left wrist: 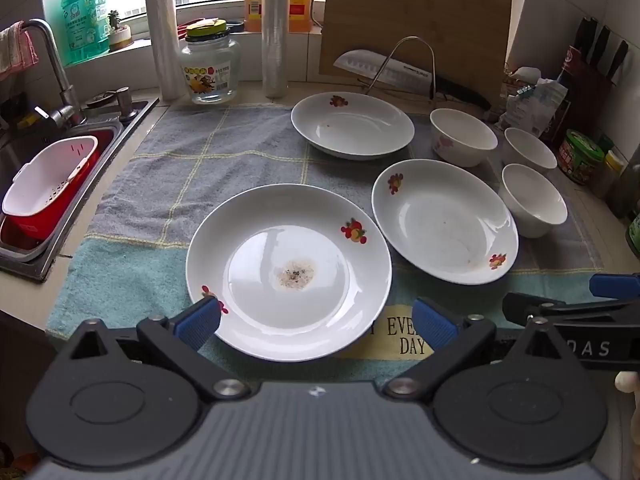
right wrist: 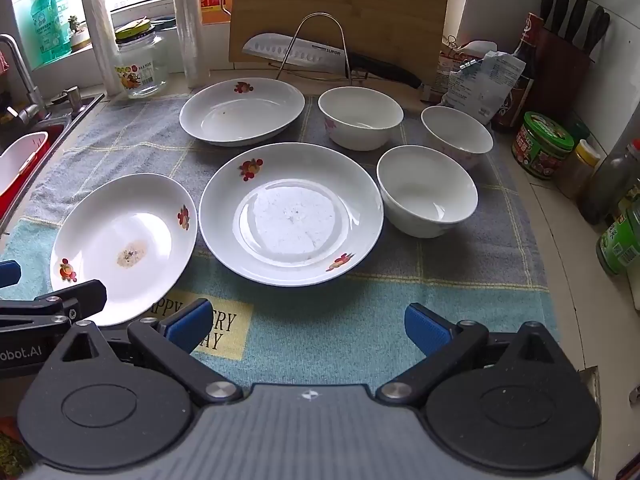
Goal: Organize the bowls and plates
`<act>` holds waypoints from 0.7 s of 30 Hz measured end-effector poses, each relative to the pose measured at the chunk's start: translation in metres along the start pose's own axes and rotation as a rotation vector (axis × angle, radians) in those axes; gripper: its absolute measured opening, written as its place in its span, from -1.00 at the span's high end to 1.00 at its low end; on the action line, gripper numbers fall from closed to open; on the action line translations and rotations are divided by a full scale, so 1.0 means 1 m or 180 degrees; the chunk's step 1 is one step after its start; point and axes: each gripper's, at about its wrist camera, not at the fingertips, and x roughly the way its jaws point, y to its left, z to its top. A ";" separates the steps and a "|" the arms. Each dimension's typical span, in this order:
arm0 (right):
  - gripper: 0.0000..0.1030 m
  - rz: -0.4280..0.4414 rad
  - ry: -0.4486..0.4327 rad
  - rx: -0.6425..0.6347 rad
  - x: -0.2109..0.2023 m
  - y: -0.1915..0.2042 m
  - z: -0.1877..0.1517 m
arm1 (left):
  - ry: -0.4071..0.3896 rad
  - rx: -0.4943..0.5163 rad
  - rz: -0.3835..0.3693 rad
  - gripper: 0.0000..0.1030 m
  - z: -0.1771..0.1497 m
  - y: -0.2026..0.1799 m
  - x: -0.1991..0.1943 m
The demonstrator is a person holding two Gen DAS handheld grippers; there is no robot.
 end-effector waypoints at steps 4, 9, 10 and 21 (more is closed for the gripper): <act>-1.00 0.0001 0.0000 0.0001 -0.001 0.000 0.000 | -0.0009 -0.0015 -0.0030 -0.97 0.000 0.000 0.000; -1.00 0.0002 -0.0007 -0.0006 -0.002 0.001 -0.001 | -0.0013 -0.0021 -0.0038 -0.97 0.001 0.000 -0.001; -1.00 0.0000 -0.0007 -0.0005 -0.001 0.001 -0.001 | -0.0014 -0.0016 -0.0033 -0.97 0.000 0.001 -0.001; -1.00 -0.0002 -0.0017 -0.0007 -0.003 0.000 0.001 | -0.0022 -0.0017 -0.0037 -0.97 0.000 0.000 -0.003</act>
